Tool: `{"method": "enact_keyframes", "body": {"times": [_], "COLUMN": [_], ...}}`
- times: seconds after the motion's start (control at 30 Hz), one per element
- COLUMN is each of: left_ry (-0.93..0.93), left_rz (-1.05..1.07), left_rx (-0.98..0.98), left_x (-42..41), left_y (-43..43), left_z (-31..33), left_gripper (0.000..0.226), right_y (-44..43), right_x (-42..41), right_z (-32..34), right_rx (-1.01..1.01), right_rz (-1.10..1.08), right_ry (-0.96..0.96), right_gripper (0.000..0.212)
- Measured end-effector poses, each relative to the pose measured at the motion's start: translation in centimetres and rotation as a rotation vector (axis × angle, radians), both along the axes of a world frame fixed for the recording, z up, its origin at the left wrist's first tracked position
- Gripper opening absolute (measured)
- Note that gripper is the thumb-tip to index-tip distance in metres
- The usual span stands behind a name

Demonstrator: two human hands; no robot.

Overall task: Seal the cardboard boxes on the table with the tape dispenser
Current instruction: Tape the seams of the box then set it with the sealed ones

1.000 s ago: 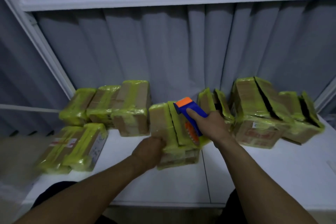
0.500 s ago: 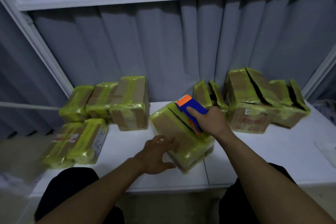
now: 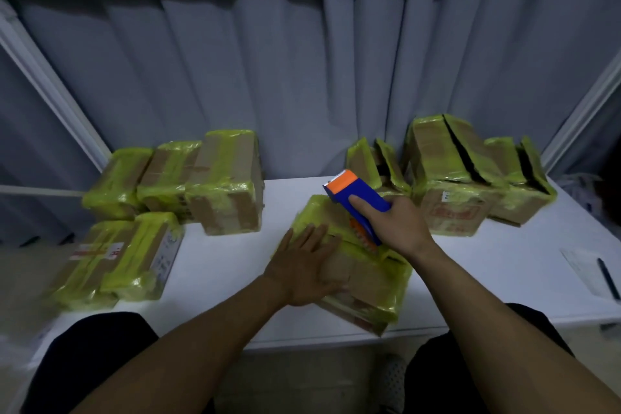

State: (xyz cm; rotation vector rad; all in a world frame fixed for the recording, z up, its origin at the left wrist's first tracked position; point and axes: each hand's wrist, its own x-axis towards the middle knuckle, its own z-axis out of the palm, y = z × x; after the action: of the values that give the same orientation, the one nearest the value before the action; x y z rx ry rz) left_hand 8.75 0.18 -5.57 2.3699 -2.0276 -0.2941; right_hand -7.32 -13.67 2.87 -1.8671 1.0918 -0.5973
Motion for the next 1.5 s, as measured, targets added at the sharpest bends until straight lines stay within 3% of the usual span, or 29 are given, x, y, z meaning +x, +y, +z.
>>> {"method": "enact_keyframes", "body": {"times": [0.27,0.4,0.7,1.0,1.13,1.23,1.3,1.5], "left_ry": [-0.019,0.016,0.087,0.162,0.377,0.628,0.699,0.738], "left_rz": [0.179,0.247,0.379,0.439,0.427,0.471,0.495,0.456], "left_rx": [-0.020,-0.125,-0.191,-0.226,-0.230,-0.404,-0.445,-0.402], "left_x": [0.9,1.2,2.1,3.1,4.2,6.2,7.5,8.2], "left_y": [8.7,11.2,13.2,13.0,13.0,12.8,12.8,12.6], "left_z": [0.1,0.2,-0.2,-0.6,-0.6,-0.7,-0.7,-0.1], "left_gripper": [0.096,0.102,0.121,0.119,0.097,0.043,0.024,0.029], "right_y": [3.8,5.3,5.7,4.7,4.8,5.2,5.3,5.8], "right_x": [3.6,5.3,7.7,8.7,8.6,8.7,8.7,8.1], "right_z": [0.0,-0.5,-1.0,0.7,1.2,0.6,0.3,0.2], "right_rx": [0.057,0.040,0.073,0.086,0.166,0.117,0.118,0.086], "right_rz": [0.207,0.293,0.394,0.461,0.509,0.553,0.556,0.609], "right_ry": [-0.017,0.015,0.076,0.238,0.184,0.243,0.261,0.267], "right_gripper": [0.055,0.053,0.054,0.049,0.046,0.045,0.045,0.042]}}
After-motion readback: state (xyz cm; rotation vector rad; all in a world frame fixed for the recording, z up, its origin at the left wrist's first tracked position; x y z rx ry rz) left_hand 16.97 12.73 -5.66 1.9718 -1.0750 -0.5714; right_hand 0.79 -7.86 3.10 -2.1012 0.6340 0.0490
